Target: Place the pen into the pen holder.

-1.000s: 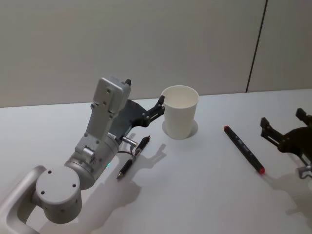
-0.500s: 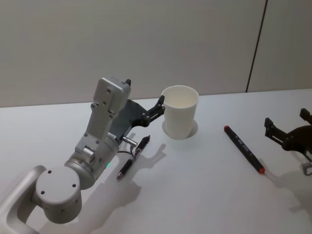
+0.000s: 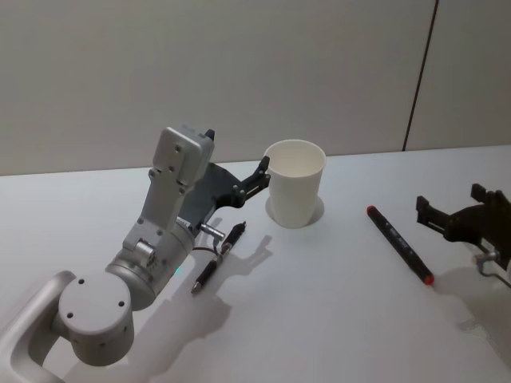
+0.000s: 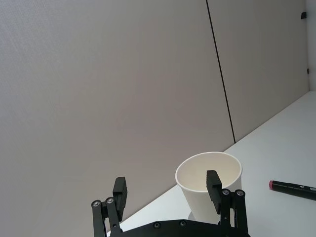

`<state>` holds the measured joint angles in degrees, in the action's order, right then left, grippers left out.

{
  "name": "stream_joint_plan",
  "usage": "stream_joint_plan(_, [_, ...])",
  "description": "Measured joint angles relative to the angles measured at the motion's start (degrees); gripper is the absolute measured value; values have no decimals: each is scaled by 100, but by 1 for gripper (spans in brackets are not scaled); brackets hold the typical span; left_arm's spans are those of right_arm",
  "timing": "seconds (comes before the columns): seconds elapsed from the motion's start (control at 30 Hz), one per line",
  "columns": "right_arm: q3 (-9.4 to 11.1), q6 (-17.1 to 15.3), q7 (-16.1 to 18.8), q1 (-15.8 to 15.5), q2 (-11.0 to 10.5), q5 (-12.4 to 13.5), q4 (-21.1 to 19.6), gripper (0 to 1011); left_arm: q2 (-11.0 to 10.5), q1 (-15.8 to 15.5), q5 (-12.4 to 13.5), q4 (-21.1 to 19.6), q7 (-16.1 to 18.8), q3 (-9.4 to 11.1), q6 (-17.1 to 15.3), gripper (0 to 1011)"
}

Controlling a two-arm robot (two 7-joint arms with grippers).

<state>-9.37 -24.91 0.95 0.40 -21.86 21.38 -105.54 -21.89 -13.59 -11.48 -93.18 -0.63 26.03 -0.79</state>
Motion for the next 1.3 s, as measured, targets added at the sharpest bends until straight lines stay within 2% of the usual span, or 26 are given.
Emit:
stream_joint_plan(0.23, [-96, -378, 52, 220, 162, -89, 164, 1002, 0, 0, 0, 0, 0, 0, 0, 1001])
stream_joint_plan(0.5, [-241, -637, 113, 426, 328, -389, 394, 1002, 0, 0, 0, 0, 0, 0, 0, 1001])
stream_joint_plan(0.93, [-431, -665, 135, 688, 564, -882, 890, 1002, 0, 0, 0, 0, 0, 0, 0, 1001])
stream_joint_plan(1.3, [-564, -598, 225, 881, 765, -1141, 1251, 1002, 0, 0, 0, 0, 0, 0, 0, 1001])
